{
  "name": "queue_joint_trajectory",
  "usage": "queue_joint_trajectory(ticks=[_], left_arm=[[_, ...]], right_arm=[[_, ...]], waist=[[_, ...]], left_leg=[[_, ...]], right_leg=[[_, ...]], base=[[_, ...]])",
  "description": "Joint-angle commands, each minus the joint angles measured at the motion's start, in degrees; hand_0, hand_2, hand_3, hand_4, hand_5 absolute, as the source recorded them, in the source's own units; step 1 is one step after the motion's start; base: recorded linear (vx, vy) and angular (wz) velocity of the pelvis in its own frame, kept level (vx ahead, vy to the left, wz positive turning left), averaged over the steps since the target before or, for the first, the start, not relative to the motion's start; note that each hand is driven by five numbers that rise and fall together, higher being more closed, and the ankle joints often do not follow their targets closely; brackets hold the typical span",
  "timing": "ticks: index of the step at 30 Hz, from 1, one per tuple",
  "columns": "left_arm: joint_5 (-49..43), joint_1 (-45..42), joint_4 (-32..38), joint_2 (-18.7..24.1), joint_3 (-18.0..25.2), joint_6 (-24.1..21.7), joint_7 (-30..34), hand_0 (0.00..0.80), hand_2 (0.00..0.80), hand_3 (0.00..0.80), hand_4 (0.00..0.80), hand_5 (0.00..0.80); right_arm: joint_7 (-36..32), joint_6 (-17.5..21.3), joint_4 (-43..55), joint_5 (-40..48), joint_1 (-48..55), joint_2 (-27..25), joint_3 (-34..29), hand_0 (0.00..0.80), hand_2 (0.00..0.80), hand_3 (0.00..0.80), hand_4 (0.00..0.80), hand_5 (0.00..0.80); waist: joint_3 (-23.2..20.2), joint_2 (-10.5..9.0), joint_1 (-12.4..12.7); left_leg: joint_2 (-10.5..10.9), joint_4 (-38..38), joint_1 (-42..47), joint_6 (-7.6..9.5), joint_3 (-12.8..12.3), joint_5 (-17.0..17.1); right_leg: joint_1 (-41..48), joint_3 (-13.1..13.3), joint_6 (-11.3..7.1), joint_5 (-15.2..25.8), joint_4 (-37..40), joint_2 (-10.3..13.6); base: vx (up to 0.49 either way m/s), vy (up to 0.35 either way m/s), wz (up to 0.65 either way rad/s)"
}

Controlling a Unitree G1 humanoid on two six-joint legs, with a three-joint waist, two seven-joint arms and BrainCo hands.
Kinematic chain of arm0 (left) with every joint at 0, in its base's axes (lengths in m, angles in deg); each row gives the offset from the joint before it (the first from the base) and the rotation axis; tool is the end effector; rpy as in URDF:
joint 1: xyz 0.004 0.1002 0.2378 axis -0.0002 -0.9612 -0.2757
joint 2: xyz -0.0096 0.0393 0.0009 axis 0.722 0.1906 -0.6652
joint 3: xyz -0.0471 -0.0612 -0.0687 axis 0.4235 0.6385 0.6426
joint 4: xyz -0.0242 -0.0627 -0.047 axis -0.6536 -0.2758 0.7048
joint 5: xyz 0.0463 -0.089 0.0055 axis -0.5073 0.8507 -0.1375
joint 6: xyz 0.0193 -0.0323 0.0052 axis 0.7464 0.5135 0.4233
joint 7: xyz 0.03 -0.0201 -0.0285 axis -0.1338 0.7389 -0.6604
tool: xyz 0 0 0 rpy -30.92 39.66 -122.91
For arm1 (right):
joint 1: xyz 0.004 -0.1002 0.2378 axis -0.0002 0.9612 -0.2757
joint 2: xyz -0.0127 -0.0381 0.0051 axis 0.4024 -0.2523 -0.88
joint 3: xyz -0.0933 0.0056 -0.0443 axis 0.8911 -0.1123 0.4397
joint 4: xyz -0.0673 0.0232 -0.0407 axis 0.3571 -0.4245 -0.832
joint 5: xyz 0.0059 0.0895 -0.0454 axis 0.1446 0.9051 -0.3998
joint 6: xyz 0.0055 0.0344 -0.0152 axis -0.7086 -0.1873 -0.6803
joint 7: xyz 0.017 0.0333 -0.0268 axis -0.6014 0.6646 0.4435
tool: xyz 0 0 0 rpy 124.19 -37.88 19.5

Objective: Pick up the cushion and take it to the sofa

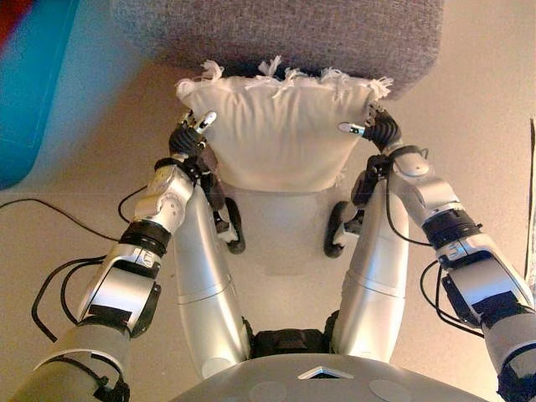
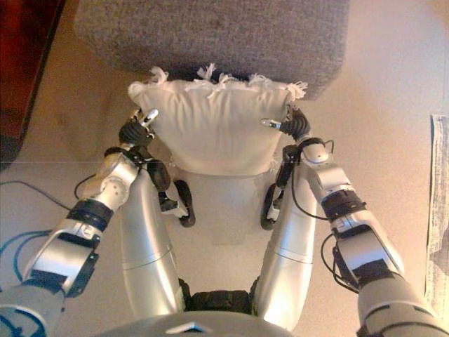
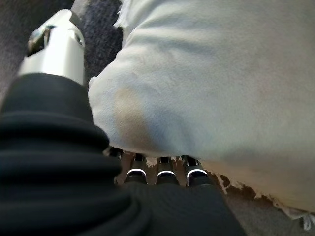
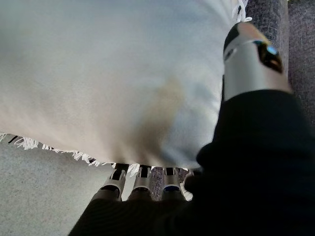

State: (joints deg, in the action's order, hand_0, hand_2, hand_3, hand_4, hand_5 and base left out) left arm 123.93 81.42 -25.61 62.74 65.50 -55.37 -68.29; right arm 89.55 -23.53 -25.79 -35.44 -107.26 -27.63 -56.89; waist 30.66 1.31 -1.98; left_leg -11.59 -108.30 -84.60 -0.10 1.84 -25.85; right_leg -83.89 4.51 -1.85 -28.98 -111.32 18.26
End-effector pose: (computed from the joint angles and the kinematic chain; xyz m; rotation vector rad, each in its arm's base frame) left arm 0.3167 0.2015 0.0942 -0.3147 0.0701 -0.0252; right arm 0.3234 -0.1954 0.1182 -0.1748 0.0621 0.0655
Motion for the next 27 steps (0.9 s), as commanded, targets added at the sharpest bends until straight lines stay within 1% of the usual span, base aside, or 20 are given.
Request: queue_joint_trajectory(ticks=[1,2,3,4,5,8,9,10,17,27], left_arm=[[-3.14,0.28,5.16,-3.92,-2.76,2.09,1.22,0.0,0.0,0.0,0.0,0.0],[-3.08,0.63,4.86,-3.75,-3.08,2.3,1.72,0.0,0.0,0.0,0.0,0.0],[-3.83,1.15,4.5,-3.75,-3.33,2.1,1.08,0.336,0.336,0.336,0.336,0.336],[-3.95,1.61,4.16,-3.68,-3.56,2.03,0.15,0.558,0.558,0.558,0.558,0.558],[-2.92,2.22,4.04,-3.46,-3.63,2.08,0.9,0.8,0.8,0.8,0.8,0.8],[-4.04,3.44,4.46,-3.37,-4.01,1.28,1.96,0.8,0.8,0.8,0.8,0.8],[-4.71,3.94,4.54,-3.35,-4.32,1.83,2.01,0.8,0.8,0.8,0.8,0.8],[-4.83,4.39,4.53,-3.31,-4.78,1.64,2.06,0.8,0.8,0.8,0.8,0.8],[-4.45,5.77,5.12,-3.44,-5.7,0.94,2.46,0.8,0.8,0.8,0.8,0.8],[-5.01,4.58,8.34,-3.32,-4.75,0.64,1.91,0.8,0.8,0.8,0.8,0.8]], right_arm=[[-0.19,2.84,1.52,0.39,-5.52,3.64,1.13,0.0,0.0,0.0,0.0,0.0],[0.18,2.71,1.45,0.69,-5.71,3.68,1.0,0.0,0.0,0.0,0.0,0.0],[0.12,2.87,0.97,1.13,-5.99,3.69,0.98,0.0,0.0,0.0,0.0,0.0],[-0.26,2.86,0.48,1.33,-6.26,3.7,1.02,0.0,0.0,0.0,0.0,0.0],[-0.38,2.6,0.35,1.23,-6.59,3.78,1.04,0.0,0.0,0.0,0.0,0.0],[-0.63,1.2,0.08,-0.01,-7.52,3.79,1.91,0.0,0.0,0.0,0.0,0.0],[-1.97,1.23,-0.06,-0.13,-8.05,3.66,2.35,0.8,0.8,0.8,0.8,0.8],[-3.35,1.13,-0.02,0.36,-8.36,3.59,2.72,0.8,0.8,0.8,0.8,0.8],[-4.61,2.8,0.75,1.35,-8.78,3.5,3.88,0.8,0.8,0.8,0.8,0.8],[-7.3,4.6,2.89,3.93,-7.59,3.42,2.63,0.8,0.8,0.8,0.8,0.8]], waist=[[-0.87,1.04,2.19],[-0.87,1.02,2.14],[-0.87,1.02,2.12],[-0.87,1.04,2.06],[-0.87,1.03,1.99],[-0.87,1.11,1.94],[-0.87,1.17,1.95],[-0.87,1.17,1.94],[-0.87,1.14,1.79],[-0.87,1.09,1.85]], left_leg=[[-0.01,11.43,-1.57,0.82,-3.21,11.32],[-0.13,11.47,-1.54,0.86,-3.23,11.26],[-0.15,11.58,-1.57,0.91,-3.22,11.26],[-0.2,11.43,-1.83,0.9,-3.22,11.22],[-0.38,11.22,-2.15,0.9,-3.19,11.13],[-0.69,11.01,-3.17,0.7,-3.01,11.07],[-0.65,11.17,-3.47,0.58,-3.01,11.15],[-0.67,11.27,-3.68,0.49,-3.02,11.13],[-0.68,11.62,-4.54,0.46,-2.71,11.16],[-0.66,11.73,-5.16,-0.07,-2.09,10.92]], right_leg=[[-1.99,-2.11,1.93,17.1,15.01,0.49],[-1.92,-2.15,1.9,17.09,15.15,0.58],[-1.94,-2.17,1.83,17.17,15.42,0.68],[-2.13,-2.16,1.81,17.17,15.37,0.66],[-2.4,-2.09,1.77,17.18,15.33,0.72],[-3.47,-1.94,1.49,17.31,15.35,0.81],[-3.73,-2.03,1.38,17.34,15.51,0.76],[-3.87,-2.11,1.31,17.32,15.66,0.84],[-4.62,-2.39,1.19,17.36,16.28,1.23],[-5.41,-2.5,0.7,16.9,16.07,1.53]], base=[[0.0,0.0,0.0],[0.0,0.0,0.0],[0.0,0.0,0.0],[0.0,0.0,0.0],[-0.042,-0.016,0.01],[-0.067,-0.027,0.04],[-0.075,-0.025,0.06],[-0.066,-0.024,0.04],[-0.04,-0.036,-0.02],[-0.04,-0.028,0.04]])
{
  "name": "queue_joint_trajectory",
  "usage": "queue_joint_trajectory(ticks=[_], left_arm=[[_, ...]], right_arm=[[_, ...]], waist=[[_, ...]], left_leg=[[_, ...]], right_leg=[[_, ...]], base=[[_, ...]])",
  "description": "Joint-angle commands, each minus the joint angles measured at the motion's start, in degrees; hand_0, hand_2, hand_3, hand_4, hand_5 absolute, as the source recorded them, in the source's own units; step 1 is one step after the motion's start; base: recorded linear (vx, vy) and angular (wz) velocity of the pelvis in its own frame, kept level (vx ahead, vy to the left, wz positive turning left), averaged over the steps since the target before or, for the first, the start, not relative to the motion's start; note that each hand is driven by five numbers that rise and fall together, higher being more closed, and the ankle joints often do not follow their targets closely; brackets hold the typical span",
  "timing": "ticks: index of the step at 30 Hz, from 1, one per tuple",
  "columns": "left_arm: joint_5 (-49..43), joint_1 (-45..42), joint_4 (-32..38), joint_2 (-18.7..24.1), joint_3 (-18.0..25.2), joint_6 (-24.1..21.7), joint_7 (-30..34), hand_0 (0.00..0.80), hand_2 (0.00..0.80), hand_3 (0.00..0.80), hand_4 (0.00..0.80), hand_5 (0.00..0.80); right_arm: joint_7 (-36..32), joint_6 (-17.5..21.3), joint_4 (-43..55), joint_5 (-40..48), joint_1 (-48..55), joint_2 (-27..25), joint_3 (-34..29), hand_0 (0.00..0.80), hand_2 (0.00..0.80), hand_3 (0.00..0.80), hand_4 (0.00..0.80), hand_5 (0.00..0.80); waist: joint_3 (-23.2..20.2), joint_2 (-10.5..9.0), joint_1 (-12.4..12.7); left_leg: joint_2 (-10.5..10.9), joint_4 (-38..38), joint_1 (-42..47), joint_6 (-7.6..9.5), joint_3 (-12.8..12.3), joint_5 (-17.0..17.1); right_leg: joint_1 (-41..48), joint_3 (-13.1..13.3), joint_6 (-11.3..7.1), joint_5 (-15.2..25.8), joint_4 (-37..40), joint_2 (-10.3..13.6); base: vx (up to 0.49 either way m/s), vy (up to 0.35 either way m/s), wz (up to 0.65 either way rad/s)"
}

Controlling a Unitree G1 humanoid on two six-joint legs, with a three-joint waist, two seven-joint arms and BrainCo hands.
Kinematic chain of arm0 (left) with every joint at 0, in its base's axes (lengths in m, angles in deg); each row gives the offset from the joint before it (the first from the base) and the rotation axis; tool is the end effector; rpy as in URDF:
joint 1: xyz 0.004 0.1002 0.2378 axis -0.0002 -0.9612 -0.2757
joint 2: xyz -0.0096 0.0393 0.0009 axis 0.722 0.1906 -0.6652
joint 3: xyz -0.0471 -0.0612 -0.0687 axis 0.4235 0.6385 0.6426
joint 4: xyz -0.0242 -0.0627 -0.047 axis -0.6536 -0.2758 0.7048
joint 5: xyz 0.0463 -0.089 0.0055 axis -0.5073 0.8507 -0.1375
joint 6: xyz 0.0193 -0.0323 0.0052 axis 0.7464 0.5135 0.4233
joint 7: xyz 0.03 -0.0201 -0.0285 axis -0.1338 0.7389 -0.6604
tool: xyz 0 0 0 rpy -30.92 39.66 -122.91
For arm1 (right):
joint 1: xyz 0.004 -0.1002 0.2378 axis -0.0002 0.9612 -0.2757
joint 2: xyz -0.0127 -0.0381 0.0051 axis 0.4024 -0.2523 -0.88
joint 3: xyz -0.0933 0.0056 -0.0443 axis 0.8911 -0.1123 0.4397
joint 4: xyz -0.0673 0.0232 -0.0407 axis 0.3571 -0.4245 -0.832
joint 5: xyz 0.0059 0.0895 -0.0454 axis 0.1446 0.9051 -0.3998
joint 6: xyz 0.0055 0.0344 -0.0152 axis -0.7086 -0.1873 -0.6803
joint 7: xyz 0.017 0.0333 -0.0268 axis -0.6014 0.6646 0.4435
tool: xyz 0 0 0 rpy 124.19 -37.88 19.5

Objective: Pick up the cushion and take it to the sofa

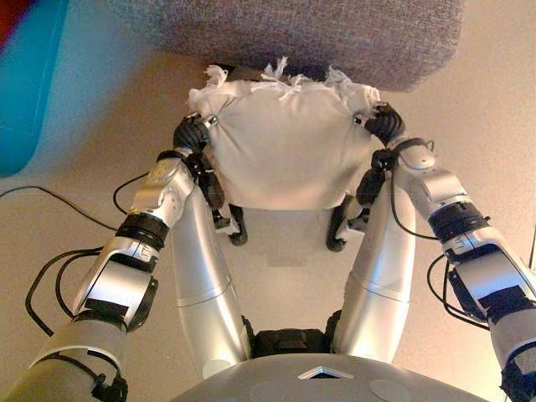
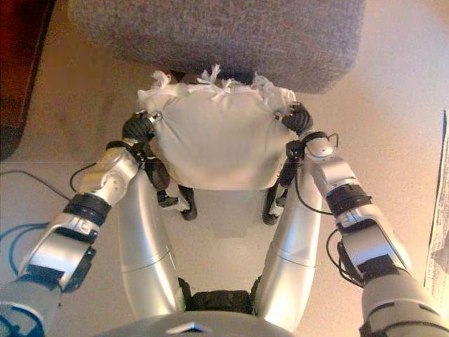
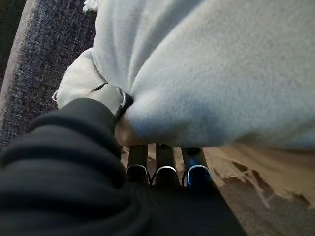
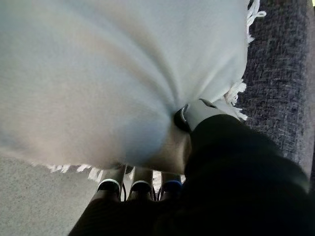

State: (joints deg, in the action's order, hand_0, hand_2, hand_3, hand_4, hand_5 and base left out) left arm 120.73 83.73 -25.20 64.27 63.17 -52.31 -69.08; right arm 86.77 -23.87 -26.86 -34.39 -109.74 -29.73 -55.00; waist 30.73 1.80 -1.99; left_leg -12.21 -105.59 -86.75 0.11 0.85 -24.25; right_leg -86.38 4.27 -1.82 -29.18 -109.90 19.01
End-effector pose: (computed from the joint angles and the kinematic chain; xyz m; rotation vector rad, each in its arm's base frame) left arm 0.3220 0.1994 0.1042 -0.2086 0.0925 -0.0516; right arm 0.3281 -0.2006 0.1289 -0.2075 0.0577 0.1064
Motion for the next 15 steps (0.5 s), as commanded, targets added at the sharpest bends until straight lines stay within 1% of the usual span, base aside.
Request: queue_joint_trajectory(ticks=[1,5,9,11,15], left_arm=[[-1.84,2.08,8.16,-4.74,-2.22,-2.38,2.73,0.8,0.8,0.8,0.8,0.8],[-1.46,0.5,9.47,-4.2,-1.32,-3.27,4.13,0.8,0.8,0.8,0.8,0.8],[-1.54,-2.27,11.18,-3.92,-0.24,-6.46,6.82,0.8,0.8,0.8,0.8,0.8],[-1.6,-3.91,12.09,-3.94,0.6,-7.95,8.56,0.8,0.8,0.8,0.8,0.8],[-0.84,-7.41,15.79,-3.79,2.37,-13.27,10.24,0.8,0.8,0.8,0.8,0.8]], right_arm=[[-4.76,5.19,4.15,2.97,-4.91,5.41,0.55,0.8,0.8,0.8,0.8,0.8],[-6.44,6.6,5.44,3.39,-3.36,5.06,-0.12,0.8,0.8,0.8,0.8,0.8],[-7.41,8.59,7.35,2.89,-1.04,4.8,-0.61,0.8,0.8,0.8,0.8,0.8],[-8.4,10.7,8.9,4.15,0.56,4.44,-1.47,0.8,0.8,0.8,0.8,0.8],[-10.43,15.56,13.98,2.01,3.93,3.15,-4.06,0.8,0.8,0.8,0.8,0.8]], waist=[[-0.93,0.57,1.82],[-0.93,0.64,1.72],[-0.93,0.63,1.64],[-0.93,0.58,1.56],[-0.93,0.4,1.29]], left_leg=[[-0.11,9.04,-3.01,-0.29,-1.07,9.31],[-0.2,9.89,-2.85,-0.74,-1.0,9.63],[-0.06,13.62,0.01,-1.49,-1.87,10.43],[0.57,16.32,2.36,-1.69,-2.53,10.85],[2.32,24.18,8.31,-2.16,-3.61,11.72]], right_leg=[[-2.97,-2.27,0.63,17.07,14.62,0.81],[-2.75,-2.58,0.44,17.24,15.26,0.75],[-0.32,-3.52,0.27,17.92,18.26,0.43],[1.84,-4.15,0.16,18.39,20.67,0.12],[7.52,-5.48,-0.84,19.75,28.73,-1.55]], base=[[-0.033,-0.033,0.03],[-0.032,-0.027,-0.02],[-0.017,-0.005,-0.01],[-0.048,0.003,-0.02],[-0.122,0.013,-0.08]])
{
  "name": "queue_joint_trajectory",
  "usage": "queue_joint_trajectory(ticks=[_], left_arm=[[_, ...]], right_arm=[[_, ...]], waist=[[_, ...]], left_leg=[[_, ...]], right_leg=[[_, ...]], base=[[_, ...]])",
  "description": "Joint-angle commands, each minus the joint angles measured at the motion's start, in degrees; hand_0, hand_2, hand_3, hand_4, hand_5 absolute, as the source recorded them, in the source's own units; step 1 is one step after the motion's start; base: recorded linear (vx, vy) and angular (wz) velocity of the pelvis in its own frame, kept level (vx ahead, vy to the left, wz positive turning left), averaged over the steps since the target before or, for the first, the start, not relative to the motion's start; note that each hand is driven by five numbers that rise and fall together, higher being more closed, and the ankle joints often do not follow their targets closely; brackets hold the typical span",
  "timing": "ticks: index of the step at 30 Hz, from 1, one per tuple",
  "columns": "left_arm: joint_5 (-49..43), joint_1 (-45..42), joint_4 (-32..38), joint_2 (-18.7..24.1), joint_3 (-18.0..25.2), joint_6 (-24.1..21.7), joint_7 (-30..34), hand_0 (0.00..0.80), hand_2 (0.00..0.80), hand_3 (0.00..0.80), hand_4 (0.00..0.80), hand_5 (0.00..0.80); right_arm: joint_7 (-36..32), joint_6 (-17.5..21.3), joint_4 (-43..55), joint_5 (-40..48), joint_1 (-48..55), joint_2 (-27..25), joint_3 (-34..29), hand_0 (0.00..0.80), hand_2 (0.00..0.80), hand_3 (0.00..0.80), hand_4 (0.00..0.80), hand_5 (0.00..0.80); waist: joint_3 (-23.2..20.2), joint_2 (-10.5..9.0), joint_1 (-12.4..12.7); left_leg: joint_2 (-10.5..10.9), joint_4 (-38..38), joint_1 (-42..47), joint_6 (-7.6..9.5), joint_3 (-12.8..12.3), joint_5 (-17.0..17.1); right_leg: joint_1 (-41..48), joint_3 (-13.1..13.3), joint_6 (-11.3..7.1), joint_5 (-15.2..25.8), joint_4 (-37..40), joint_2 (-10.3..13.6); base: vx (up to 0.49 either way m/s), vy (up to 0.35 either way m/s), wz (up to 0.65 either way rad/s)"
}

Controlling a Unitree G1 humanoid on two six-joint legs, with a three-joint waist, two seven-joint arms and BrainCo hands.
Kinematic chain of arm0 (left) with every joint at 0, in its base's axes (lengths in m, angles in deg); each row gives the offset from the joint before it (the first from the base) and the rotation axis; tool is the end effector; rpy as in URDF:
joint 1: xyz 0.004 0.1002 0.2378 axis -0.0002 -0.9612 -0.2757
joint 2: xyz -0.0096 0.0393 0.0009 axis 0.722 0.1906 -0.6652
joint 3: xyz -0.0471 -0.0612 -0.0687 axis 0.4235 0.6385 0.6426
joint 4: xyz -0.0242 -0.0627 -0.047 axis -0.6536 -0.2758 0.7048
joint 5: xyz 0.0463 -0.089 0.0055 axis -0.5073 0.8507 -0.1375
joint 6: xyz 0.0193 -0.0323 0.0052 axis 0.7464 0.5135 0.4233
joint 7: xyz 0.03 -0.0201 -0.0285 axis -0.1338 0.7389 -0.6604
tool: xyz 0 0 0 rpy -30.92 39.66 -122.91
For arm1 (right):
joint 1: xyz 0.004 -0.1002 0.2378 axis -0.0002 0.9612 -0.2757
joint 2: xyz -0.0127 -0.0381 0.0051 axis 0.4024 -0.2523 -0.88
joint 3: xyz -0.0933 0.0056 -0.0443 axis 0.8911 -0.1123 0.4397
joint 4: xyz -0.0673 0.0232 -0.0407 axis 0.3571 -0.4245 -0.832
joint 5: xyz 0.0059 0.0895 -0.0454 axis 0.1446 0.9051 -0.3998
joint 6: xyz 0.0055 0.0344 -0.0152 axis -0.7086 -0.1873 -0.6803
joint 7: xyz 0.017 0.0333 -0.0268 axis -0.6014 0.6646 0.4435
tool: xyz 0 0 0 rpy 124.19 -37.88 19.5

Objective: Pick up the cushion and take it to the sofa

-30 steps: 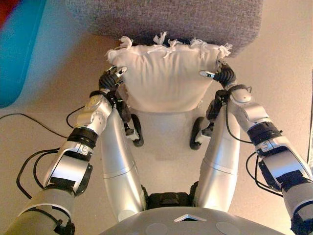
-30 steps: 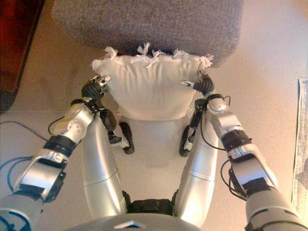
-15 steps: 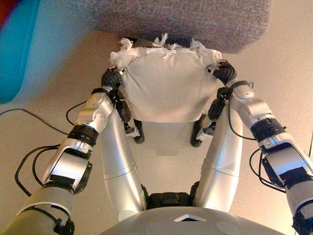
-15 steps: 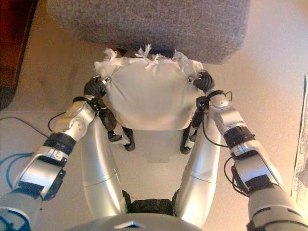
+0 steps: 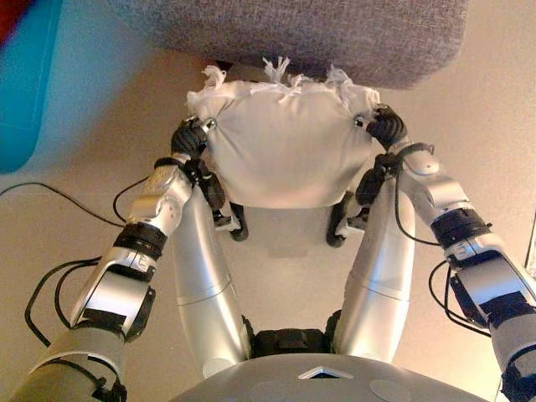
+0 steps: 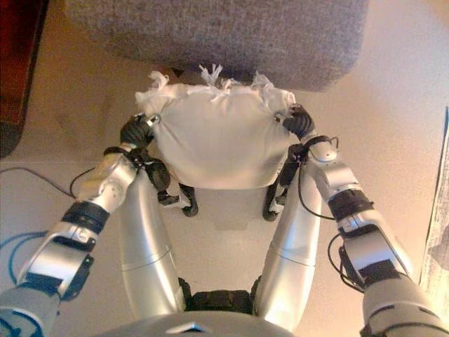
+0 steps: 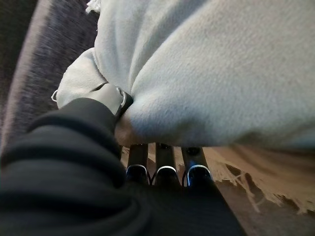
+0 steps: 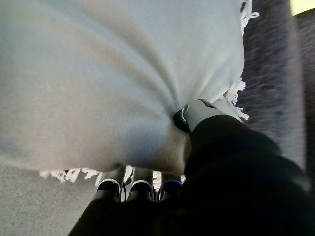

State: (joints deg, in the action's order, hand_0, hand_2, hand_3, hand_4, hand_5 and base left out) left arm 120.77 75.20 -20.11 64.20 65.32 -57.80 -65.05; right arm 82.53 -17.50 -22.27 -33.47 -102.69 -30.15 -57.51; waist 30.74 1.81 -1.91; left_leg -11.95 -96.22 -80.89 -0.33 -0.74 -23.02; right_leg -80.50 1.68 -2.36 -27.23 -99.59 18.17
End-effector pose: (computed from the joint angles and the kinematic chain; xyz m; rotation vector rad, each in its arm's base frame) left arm 0.2991 0.2075 0.0808 -0.2551 0.0432 -0.0907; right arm 0.3111 -0.2076 0.1130 -0.1464 -0.0082 0.1823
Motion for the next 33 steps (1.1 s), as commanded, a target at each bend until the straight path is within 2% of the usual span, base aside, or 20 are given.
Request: queue_joint_trajectory(ticks=[1,3,6,9,12,15,16,20,24,28,30,33], left_arm=[[-1.09,0.87,11.13,-3.7,0.38,-8.81,6.3,0.8,0.8,0.8,0.8,0.8],[-1.36,1.77,12.98,-3.63,0.64,-13.63,6.06,0.8,0.8,0.8,0.8,0.8],[-3.17,2.77,15.93,-4.26,0.36,-18.28,4.9,0.8,0.8,0.8,0.8,0.8],[-5.79,1.72,19.51,-5.05,0.16,-20.7,4.14,0.8,0.8,0.8,0.8,0.8],[-8.17,-1.62,23.18,-5.87,-0.13,-21.28,2.87,0.8,0.8,0.8,0.8,0.8],[-9.01,-5.84,26.94,-6.44,0.66,-20.49,2.89,0.8,0.8,0.8,0.8,0.8],[-9.12,-6.48,27.94,-6.52,0.82,-20.64,2.81,0.8,0.8,0.8,0.8,0.8],[-8.84,-9.5,32.04,-6.74,2.11,-20.07,2.7,0.8,0.8,0.8,0.8,0.8],[-8.22,-15.19,36.49,-6.87,4.23,-21.47,4.4,0.8,0.8,0.8,0.8,0.8],[-9.51,-21.17,41.53,-6.82,5.65,-22.17,5.12,0.8,0.8,0.8,0.8,0.8],[-8.26,-23.59,43.43,-7.04,6.75,-20.95,5.58,0.8,0.8,0.8,0.8,0.8],[-8.31,-25.54,45.68,-7.16,7.5,-21.29,5.67,0.8,0.8,0.8,0.8,0.8]], right_arm=[[-6.38,9.79,9.83,0.67,-2.95,3.46,-1.83,0.8,0.8,0.8,0.8,0.8],[-5.78,12.39,12.42,-1.09,-3.47,3.09,-3.17,0.8,0.8,0.8,0.8,0.8],[-4.22,16.32,15.61,-3.85,-2.36,3.48,-4.59,0.8,0.8,0.8,0.8,0.8],[-3.13,19.1,20.07,-6.51,0.62,4.24,-5.71,0.8,0.8,0.8,0.8,0.8],[-2.21,19.44,24.14,-8.57,5.29,4.83,-6.5,0.8,0.8,0.8,0.8,0.8],[-4.03,19.69,26.74,-8.79,10.48,5.11,-8.53,0.8,0.8,0.8,0.8,0.8],[-4.6,19.64,27.83,-8.82,11.57,5.01,-9.2,0.8,0.8,0.8,0.8,0.8],[-5.94,19.72,32.06,-8.53,15.16,5.41,-11.77,0.8,0.8,0.8,0.8,0.8],[-7.32,21.05,37.7,-9.84,21.26,7.27,-13.95,0.8,0.8,0.8,0.8,0.8],[-8.53,22.08,42.97,-10.21,27.84,8.25,-15.3,0.8,0.8,0.8,0.8,0.8],[-9.03,21.42,45.34,-9.95,29.95,8.98,-15.41,0.8,0.8,0.8,0.8,0.8],[-9.96,22.14,48.0,-9.5,31.49,9.32,-15.5,0.8,0.8,0.8,0.8,0.8]], waist=[[-0.95,0.36,1.23],[-0.95,-0.04,1.21],[-0.95,-0.64,1.2],[-1.71,-1.3,1.21],[-4.29,-1.65,1.24],[-6.92,-2.14,1.68],[-7.76,-2.3,1.72],[-10.44,-2.2,2.0],[-14.83,-2.2,2.27],[-20.12,-2.08,2.33],[-22.97,-1.99,2.49],[-25.55,-1.94,2.42]], left_leg=[[2.28,16.09,3.39,-1.75,-2.05,10.59],[3.45,23.18,7.95,-1.65,-2.12,10.51],[5.0,33.79,13.81,-1.43,-2.38,11.41],[5.54,45.71,21.67,-1.88,-2.79,13.86],[6.04,56.22,30.8,-2.28,-3.56,16.17],[7.85,63.47,39.3,-2.25,-4.66,16.97],[8.45,65.77,40.85,-1.72,-5.11,18.87],[9.73,70.62,46.92,-1.36,-4.87,19.39],[10.58,79.5,56.22,-1.55,-5.08,21.07],[10.32,88.1,65.99,-1.71,-5.55,22.68],[10.11,92.51,71.76,-1.76,-5.94,22.89],[9.53,96.02,75.47,-1.81,-6.54,23.8]], right_leg=[[2.59,-3.06,-0.45,17.94,19.78,-0.97],[7.29,-3.78,-1.37,18.06,26.98,-2.28],[13.0,-5.03,-2.52,18.87,35.96,-3.16],[21.21,-6.77,-3.11,20.07,46.47,-3.54],[30.64,-8.48,-3.29,21.24,57.03,-4.35],[39.55,-11.07,-3.33,21.87,65.47,-4.99],[41.48,-12.16,-2.64,23.62,68.34,-5.08],[47.36,-13.14,-2.79,23.9,73.15,-5.8],[56.98,-13.87,-3.52,24.96,81.97,-7.87],[67.05,-14.82,-3.43,25.93,90.14,-9.6],[72.86,-15.2,-3.34,25.94,94.25,-10.49],[76.34,-15.36,-3.04,26.64,97.31,-11.23]], base=[[-0.269,-0.004,-0.14],[-0.331,-0.038,-0.2],[-0.244,-0.071,-0.06],[-0.122,-0.093,0.11],[0.033,-0.066,0.09],[0.043,-0.039,-0.06],[-0.066,-0.019,-0.29],[-0.002,-0.013,-0.2],[0.105,-0.033,-0.02],[0.194,-0.045,-0.05],[0.187,-0.026,0.03],[0.104,-0.024,-0.08]])
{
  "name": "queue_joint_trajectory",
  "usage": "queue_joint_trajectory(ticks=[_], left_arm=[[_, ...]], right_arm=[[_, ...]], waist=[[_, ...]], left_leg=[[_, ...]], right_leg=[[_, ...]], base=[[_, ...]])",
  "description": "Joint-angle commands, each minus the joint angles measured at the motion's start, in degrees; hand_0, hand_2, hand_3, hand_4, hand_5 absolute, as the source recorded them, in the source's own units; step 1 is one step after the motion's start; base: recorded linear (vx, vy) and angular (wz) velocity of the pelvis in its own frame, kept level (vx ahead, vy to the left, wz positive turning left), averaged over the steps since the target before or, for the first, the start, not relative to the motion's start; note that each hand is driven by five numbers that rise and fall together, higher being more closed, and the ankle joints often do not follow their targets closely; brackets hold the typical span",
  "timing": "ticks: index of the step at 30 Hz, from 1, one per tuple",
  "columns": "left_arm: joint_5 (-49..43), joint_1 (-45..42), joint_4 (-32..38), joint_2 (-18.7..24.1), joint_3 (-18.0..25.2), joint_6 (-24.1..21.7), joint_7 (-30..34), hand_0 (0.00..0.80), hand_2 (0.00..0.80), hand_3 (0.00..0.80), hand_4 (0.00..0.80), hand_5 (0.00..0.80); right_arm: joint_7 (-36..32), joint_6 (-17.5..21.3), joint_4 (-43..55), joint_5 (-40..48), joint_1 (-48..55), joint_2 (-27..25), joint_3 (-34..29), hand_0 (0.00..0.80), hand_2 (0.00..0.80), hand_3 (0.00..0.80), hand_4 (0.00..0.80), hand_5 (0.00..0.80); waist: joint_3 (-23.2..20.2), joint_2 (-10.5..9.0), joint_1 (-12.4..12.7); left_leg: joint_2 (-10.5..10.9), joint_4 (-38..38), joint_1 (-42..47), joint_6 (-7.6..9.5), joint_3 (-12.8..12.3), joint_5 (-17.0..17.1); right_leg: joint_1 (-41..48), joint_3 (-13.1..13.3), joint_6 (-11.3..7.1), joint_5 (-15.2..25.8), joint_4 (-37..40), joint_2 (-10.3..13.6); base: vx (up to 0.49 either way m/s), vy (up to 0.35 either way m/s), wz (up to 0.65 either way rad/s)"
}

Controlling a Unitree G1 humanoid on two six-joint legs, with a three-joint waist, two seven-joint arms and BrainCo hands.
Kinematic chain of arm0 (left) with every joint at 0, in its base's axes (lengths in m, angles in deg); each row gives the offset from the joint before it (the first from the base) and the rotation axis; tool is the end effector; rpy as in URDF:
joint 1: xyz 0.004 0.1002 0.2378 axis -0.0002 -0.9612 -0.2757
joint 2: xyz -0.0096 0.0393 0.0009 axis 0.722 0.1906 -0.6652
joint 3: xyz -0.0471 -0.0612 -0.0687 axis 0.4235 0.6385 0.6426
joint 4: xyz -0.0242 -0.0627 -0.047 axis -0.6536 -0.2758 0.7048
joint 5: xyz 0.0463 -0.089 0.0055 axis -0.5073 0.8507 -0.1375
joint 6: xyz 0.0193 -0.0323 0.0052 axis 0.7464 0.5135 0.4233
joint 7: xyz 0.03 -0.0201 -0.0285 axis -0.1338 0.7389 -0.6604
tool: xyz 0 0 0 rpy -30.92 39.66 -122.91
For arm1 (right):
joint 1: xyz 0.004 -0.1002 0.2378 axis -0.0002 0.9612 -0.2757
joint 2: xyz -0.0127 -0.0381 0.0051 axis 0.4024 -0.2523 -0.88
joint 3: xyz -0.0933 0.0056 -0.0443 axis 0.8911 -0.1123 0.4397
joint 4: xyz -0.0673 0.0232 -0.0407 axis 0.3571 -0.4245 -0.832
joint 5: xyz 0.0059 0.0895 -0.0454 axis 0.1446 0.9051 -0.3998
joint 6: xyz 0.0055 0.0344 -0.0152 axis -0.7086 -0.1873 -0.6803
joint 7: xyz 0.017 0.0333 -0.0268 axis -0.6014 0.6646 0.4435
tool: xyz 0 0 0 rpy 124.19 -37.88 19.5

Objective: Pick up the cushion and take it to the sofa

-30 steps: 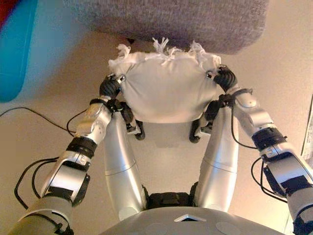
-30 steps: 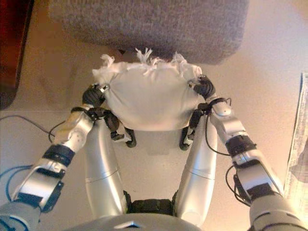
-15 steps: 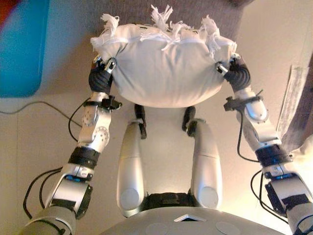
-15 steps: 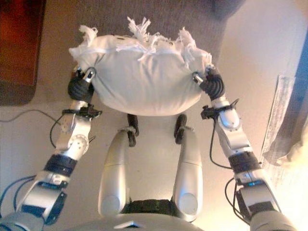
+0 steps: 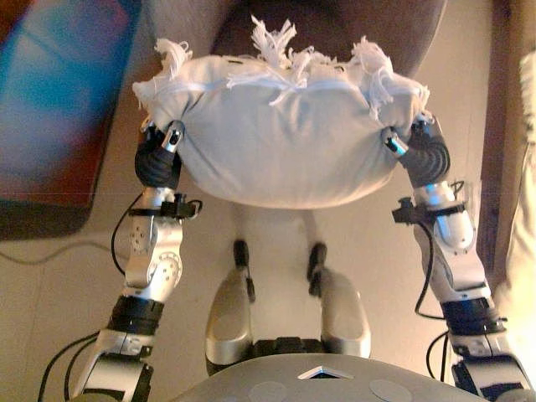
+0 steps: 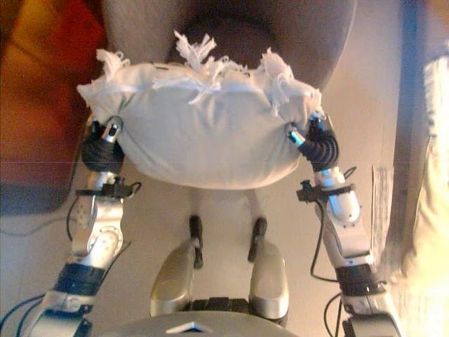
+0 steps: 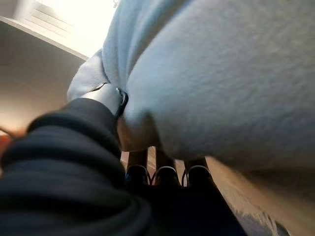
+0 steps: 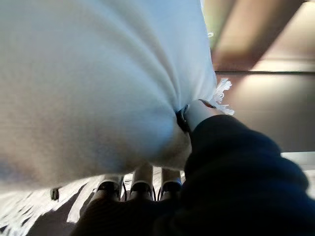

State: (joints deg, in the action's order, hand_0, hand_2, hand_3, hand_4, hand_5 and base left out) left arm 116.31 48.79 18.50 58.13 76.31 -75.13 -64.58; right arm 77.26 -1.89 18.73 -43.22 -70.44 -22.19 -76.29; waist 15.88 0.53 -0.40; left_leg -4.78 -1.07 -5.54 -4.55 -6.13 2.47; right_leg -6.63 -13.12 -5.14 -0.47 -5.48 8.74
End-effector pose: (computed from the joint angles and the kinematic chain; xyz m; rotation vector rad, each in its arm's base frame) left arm 0.2145 0.1949 0.0964 -0.4407 -0.4802 -0.1288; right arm 0.2095 -0.2020 0.1154 -0.0277 -0.5204 0.2579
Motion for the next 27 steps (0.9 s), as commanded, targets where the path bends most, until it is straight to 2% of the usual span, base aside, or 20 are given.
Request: queue_joint_trajectory(ticks=[1,7,14,17,19,21,23,25,27], left_arm=[[-3.27,0.42,7.99,-1.11,-3.23,-3.47,5.12,0.8,0.8,0.8,0.8,0.8],[-2.96,-1.36,11.06,-0.72,-2.25,-1.87,4.36,0.8,0.8,0.8,0.8,0.8],[-1.99,-1.83,11.94,0.32,-1.33,-1.19,4.46,0.8,0.8,0.8,0.8,0.8],[-1.85,-2.3,11.93,0.39,-0.79,-2.07,4.63,0.8,0.8,0.8,0.8,0.8],[-1.7,-2.94,12.08,0.23,-0.18,-2.28,4.48,0.8,0.8,0.8,0.8,0.8],[-1.85,-3.69,12.23,-0.12,0.52,-2.23,4.66,0.8,0.8,0.8,0.8,0.8],[-1.59,-3.96,11.68,-0.46,0.76,-2.42,4.78,0.8,0.8,0.8,0.8,0.8],[-1.91,-3.75,11.26,-0.68,0.75,-2.61,4.61,0.8,0.8,0.8,0.8,0.8],[-1.69,-3.14,11.03,-0.91,0.39,-2.24,4.18,0.8,0.8,0.8,0.8,0.8]], right_arm=[[-4.74,6.35,8.32,0.38,-0.5,1.38,3.27,0.8,0.8,0.8,0.8,0.8],[-4.75,5.59,12.15,1.05,0.45,0.46,3.34,0.8,0.8,0.8,0.8,0.8],[-3.8,4.05,12.63,2.69,0.18,-0.72,3.43,0.8,0.8,0.8,0.8,0.8],[-4.53,4.32,11.96,3.62,0.05,-1.23,3.8,0.8,0.8,0.8,0.8,0.8],[-5.27,4.8,11.85,4.18,0.4,-1.4,4.0,0.8,0.8,0.8,0.8,0.8],[-5.55,5.42,11.68,4.26,0.63,-1.52,4.43,0.8,0.8,0.8,0.8,0.8],[-5.82,5.84,10.93,4.33,0.01,-1.49,4.81,0.8,0.8,0.8,0.8,0.8],[-5.44,5.66,10.47,3.77,-1.3,-1.32,5.77,0.8,0.8,0.8,0.8,0.8],[-4.29,4.99,10.23,2.34,-2.48,-1.01,6.6,0.8,0.8,0.8,0.8,0.8]], waist=[[-11.53,-0.7,0.91],[-14.3,-1.06,0.6],[-15.06,-1.83,0.54],[-13.98,-2.87,0.59],[-12.33,-3.77,1.02],[-10.8,-4.77,1.37],[-9.8,-4.67,1.94],[-9.2,-3.67,3.04],[-9.13,-2.83,3.71]], left_leg=[[2.21,2.1,1.5,2.4,-1.33,-1.52],[1.58,6.07,7.1,2.36,-2.24,-1.71],[1.03,5.36,9.14,2.25,-2.31,-2.48],[0.49,-1.08,7.75,1.46,-2.56,-3.56],[-0.76,-11.48,3.81,0.29,-0.98,-0.02],[-1.44,-20.27,-0.21,0.52,0.28,0.48],[-0.26,-21.18,-2.12,1.23,1.22,-0.4],[1.83,-17.18,-3.51,1.3,2.3,0.18],[2.05,-11.93,-4.23,0.85,1.89,1.51]], right_leg=[[3.67,-0.6,-0.33,0.14,4.13,-2.0],[8.7,-0.41,-0.3,0.99,8.1,-3.09],[10.25,0.5,0.6,0.47,8.11,-4.43],[10.14,0.99,1.67,0.33,6.91,-4.56],[10.16,1.26,3.05,0.1,5.68,-4.67],[9.95,1.6,4.09,-0.21,4.29,-4.21],[9.94,2.37,4.05,-0.51,3.41,-4.5],[10.41,3.37,3.7,-1.57,2.92,-5.57],[11.26,3.92,3.56,-2.61,3.31,-6.39]], base=[[0.057,-0.036,-0.05],[0.026,-0.068,-0.05],[-0.04,-0.111,-0.04],[-0.065,-0.144,-0.1],[-0.069,-0.176,-0.2],[-0.054,-0.152,-0.33],[0.01,-0.04,-0.33],[0.085,0.032,-0.19],[0.154,0.057,-0.38]])
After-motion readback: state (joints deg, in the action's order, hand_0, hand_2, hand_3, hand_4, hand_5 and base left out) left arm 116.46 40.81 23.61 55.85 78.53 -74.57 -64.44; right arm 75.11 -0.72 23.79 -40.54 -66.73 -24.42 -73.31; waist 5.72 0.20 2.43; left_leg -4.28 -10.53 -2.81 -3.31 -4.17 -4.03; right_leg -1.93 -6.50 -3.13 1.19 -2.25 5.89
